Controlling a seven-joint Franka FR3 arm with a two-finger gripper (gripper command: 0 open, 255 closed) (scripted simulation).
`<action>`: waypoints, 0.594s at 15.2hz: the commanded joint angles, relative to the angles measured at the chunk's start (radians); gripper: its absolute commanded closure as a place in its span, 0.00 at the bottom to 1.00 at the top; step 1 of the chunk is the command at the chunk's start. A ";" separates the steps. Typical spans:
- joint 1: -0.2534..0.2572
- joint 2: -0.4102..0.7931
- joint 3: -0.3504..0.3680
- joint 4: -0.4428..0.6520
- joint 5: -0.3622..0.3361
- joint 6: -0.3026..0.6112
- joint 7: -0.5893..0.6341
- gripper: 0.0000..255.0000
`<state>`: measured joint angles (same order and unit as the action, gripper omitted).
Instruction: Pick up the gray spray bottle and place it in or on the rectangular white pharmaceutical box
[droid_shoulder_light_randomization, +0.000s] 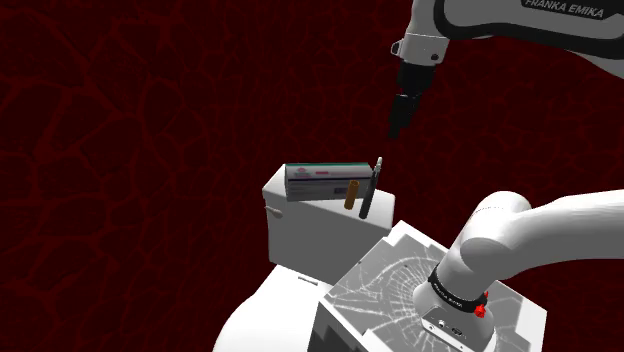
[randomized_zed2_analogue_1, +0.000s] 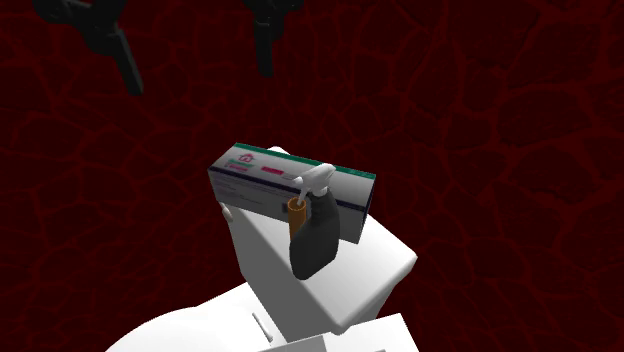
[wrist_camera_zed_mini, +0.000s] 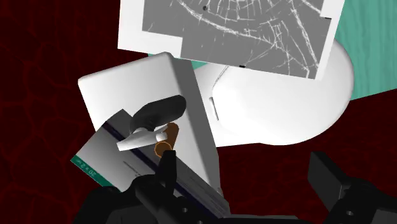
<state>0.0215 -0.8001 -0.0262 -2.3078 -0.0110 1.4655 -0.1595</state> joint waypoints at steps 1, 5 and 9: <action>0.000 0.000 0.000 0.000 0.000 0.000 0.000 0.00; -0.078 -0.110 0.075 -0.217 0.000 0.208 0.212 0.00; -0.156 -0.181 0.169 -0.405 0.004 0.416 0.432 0.00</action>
<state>-0.1141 -0.9632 0.1184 -2.6690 -0.0081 1.8281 0.2106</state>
